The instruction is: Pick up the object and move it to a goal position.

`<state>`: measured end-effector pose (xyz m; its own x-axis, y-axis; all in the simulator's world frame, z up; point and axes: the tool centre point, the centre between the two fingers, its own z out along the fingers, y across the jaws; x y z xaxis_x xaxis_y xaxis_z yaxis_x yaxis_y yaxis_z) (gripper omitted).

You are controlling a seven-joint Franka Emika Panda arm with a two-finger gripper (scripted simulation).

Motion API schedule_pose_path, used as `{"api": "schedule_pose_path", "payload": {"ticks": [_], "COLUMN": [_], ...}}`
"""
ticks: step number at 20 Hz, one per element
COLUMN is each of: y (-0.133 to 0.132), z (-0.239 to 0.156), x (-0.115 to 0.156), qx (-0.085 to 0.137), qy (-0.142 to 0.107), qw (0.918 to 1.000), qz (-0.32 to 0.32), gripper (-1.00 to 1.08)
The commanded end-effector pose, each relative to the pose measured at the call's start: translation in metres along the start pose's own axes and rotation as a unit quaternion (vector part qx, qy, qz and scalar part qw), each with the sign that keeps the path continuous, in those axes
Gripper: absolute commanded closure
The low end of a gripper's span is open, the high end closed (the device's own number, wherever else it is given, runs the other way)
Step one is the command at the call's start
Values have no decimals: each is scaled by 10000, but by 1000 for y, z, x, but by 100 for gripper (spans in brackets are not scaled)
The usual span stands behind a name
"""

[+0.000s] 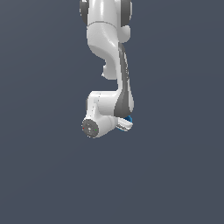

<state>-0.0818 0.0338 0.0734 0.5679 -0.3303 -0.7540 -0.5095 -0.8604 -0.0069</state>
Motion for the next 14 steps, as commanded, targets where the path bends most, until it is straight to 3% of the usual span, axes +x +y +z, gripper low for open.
{"api": "schedule_pose_path", "payload": {"ticks": [1, 6, 14], "y": [8, 44, 123], "z": [-6, -30, -84], "x": [-2, -8, -22], "qx": [7, 11, 15], "qy": [8, 1, -11], "qw": [10000, 10000, 10000], "qz": [4, 8, 19], "gripper": [108, 108, 108]}}
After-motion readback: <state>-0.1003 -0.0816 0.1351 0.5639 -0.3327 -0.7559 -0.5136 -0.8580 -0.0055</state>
